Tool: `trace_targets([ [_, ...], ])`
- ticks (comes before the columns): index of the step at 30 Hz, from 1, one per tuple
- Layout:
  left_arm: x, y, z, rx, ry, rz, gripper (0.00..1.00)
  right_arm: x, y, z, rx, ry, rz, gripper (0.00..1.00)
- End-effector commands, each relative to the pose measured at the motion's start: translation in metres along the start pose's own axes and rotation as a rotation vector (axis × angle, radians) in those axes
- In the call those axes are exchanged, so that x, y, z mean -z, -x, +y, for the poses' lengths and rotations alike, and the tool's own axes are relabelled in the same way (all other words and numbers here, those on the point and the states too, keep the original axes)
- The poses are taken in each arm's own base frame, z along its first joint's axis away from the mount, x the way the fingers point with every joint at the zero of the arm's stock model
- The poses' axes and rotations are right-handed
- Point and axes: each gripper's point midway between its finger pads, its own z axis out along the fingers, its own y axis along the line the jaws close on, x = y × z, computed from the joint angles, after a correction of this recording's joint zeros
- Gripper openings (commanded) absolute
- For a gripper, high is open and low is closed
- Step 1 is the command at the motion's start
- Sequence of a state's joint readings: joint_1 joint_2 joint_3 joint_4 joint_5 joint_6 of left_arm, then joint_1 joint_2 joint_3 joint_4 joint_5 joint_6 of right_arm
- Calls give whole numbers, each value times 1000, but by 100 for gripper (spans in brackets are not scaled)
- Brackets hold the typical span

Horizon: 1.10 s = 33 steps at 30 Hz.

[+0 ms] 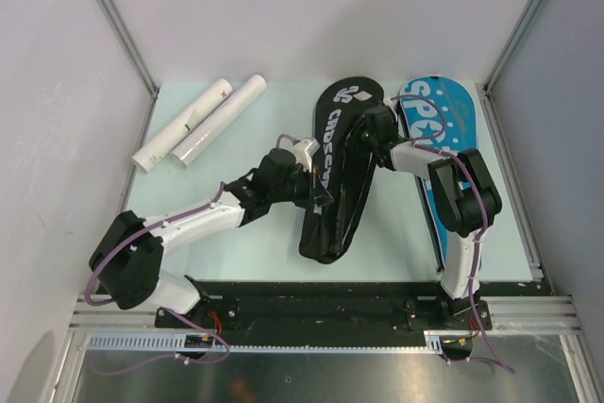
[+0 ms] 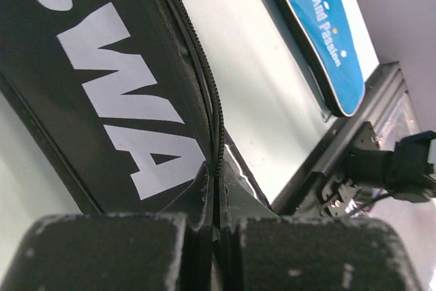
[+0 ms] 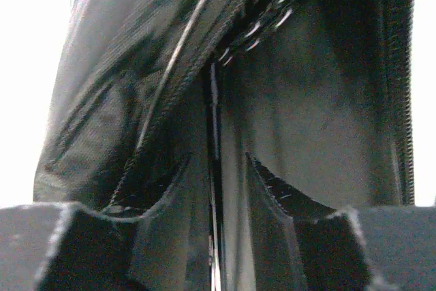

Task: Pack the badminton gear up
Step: Place the racket in the racket bag.

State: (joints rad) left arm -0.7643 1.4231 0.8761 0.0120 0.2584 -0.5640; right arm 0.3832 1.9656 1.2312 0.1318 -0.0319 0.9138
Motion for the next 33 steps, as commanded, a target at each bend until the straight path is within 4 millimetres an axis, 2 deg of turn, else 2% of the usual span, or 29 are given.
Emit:
trace_targets([
  [1, 10, 4, -35, 30, -149, 7, 0, 6, 12, 21, 47, 88, 54, 44],
  [2, 9, 3, -31, 37, -140, 10, 0, 21, -3, 22, 55, 110, 148, 45],
  [3, 6, 1, -28, 41, -133, 18, 0, 31, -8, 20, 96, 138, 184, 49],
  [4, 5, 0, -25, 45, -130, 23, 0, 40, -19, 2, 102, 112, 232, 50],
  [5, 4, -1, -23, 55, -131, 32, 0, 62, -20, 6, 135, 126, 251, 57],
  [7, 0, -2, -18, 70, -120, 40, 0, 79, -26, -8, 199, 134, 297, 63],
  [8, -1, -3, -18, 69, -119, 43, 0, 91, -39, -16, 197, 122, 376, 63],
  [10, -1, -2, -17, 77, -119, 40, 0, 107, -40, -19, 275, 157, 397, 69],
  [11, 0, 0, -17, 75, -119, 37, 0, 118, -50, -26, 262, 178, 460, 71],
  [13, 0, 1, -19, 72, -127, 33, 0, 130, -63, -28, 283, 232, 523, 72],
  [14, 1, 2, -19, 69, -129, 33, 0, 137, -81, -32, 287, 257, 569, 72],
  [17, 1, 1, -20, 69, -133, 35, 0, 151, -110, -20, 331, 343, 607, 72],
  [18, 2, 1, -21, 68, -135, 35, 0, 156, -125, -28, 315, 344, 637, 72],
  [19, 2, 0, -21, 70, -138, 39, 0, 158, -130, -25, 312, 363, 640, 71],
  [22, 2, 1, -22, 69, -143, 40, 0, 166, -151, -19, 306, 398, 652, 62],
  [24, 1, -2, -20, 74, -137, 45, 0, 168, -153, -1, 274, 459, 623, 51],
  [25, 0, -3, -20, 75, -138, 49, 0, 171, -155, 0, 261, 472, 622, 45],
  [27, 0, -5, -21, 79, -148, 62, 0, 169, -140, 10, 252, 477, 527, 19],
  [28, 0, -7, -21, 81, -152, 68, 0, 168, -133, 11, 253, 465, 489, 8],
  [29, 2, -7, -25, 79, -169, 73, 0, 163, -117, 7, 251, 395, 398, 0],
  [31, 5, -10, -30, 74, -195, 86, 0, 152, -93, -3, 194, 284, 250, 0],
  [33, 8, -13, -37, 76, -228, 101, 0, 149, -78, 4, 88, 256, 142, 0],
])
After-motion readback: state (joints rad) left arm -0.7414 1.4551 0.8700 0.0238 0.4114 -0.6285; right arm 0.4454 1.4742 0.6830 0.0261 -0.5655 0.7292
